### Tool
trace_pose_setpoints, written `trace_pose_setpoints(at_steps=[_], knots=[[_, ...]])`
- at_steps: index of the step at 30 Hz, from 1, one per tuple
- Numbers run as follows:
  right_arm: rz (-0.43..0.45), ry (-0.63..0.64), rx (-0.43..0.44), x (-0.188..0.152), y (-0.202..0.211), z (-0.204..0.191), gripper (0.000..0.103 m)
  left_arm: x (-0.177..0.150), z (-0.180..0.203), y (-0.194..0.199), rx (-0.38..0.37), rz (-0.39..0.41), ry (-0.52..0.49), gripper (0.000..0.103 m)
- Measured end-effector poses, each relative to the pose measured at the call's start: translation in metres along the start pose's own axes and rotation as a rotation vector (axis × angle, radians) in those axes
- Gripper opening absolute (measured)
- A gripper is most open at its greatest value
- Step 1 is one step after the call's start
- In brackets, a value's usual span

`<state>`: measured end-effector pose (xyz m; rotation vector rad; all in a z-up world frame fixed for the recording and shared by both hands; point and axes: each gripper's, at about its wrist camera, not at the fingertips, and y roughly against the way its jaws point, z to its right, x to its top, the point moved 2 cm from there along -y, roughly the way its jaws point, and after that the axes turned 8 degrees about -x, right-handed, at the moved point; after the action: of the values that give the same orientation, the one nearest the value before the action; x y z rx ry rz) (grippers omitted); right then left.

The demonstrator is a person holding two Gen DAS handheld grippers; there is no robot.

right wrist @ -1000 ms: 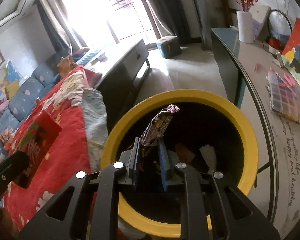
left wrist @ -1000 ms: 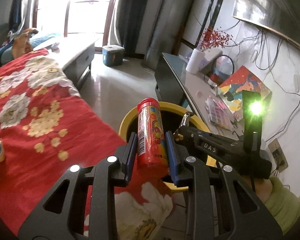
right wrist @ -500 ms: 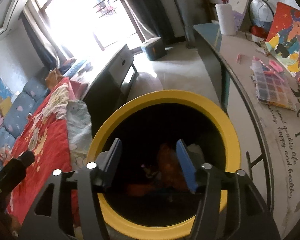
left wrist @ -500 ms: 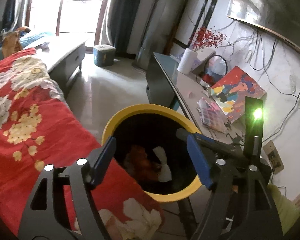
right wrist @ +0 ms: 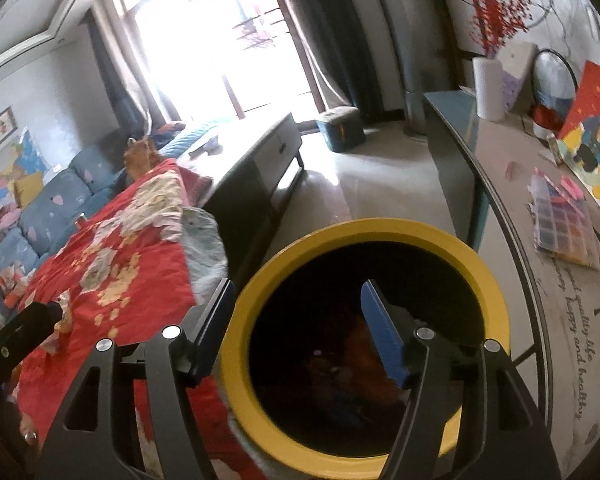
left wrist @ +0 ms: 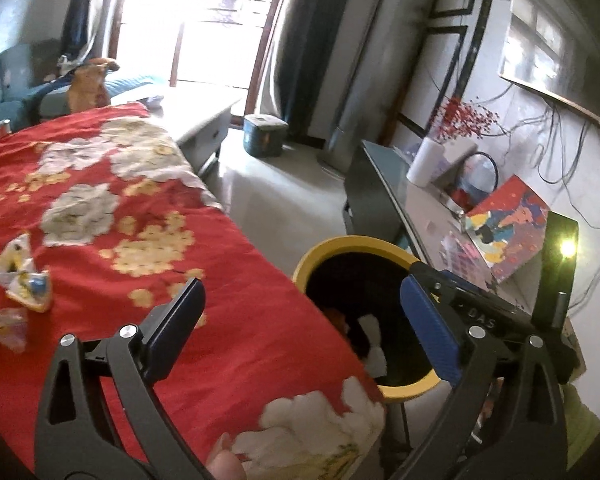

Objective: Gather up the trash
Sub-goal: 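Move both grippers back toward the last two wrappers on the bedspread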

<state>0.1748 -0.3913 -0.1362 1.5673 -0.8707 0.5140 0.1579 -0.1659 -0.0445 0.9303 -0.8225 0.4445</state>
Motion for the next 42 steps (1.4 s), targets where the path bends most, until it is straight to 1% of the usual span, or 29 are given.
trace_pose_setpoints(at_steps=[7,8,18,28,37,42], knots=[[0.015,0.048,0.032,-0.001,0.009,-0.027,0.065,-0.003,-0.017,0.026,0.066,0.048,-0.003,0.090],[0.018,0.056,0.041,-0.002,0.010,-0.032,0.065,-0.003,-0.019,0.028,0.074,0.053,-0.003,0.092],[0.030,0.142,0.120,-0.011,0.020,-0.077,0.067,-0.007,-0.048,0.055,0.151,0.102,0.023,0.092],[0.023,0.235,0.182,-0.021,0.026,-0.121,0.068,-0.010,-0.085,0.080,0.216,0.144,0.106,0.092],[0.016,0.322,0.242,-0.031,0.031,-0.163,0.068,-0.015,-0.128,0.111,0.273,0.191,0.224,0.092],[0.013,0.378,0.284,-0.035,0.032,-0.191,0.069,-0.019,-0.151,0.124,0.310,0.205,0.287,0.092]])
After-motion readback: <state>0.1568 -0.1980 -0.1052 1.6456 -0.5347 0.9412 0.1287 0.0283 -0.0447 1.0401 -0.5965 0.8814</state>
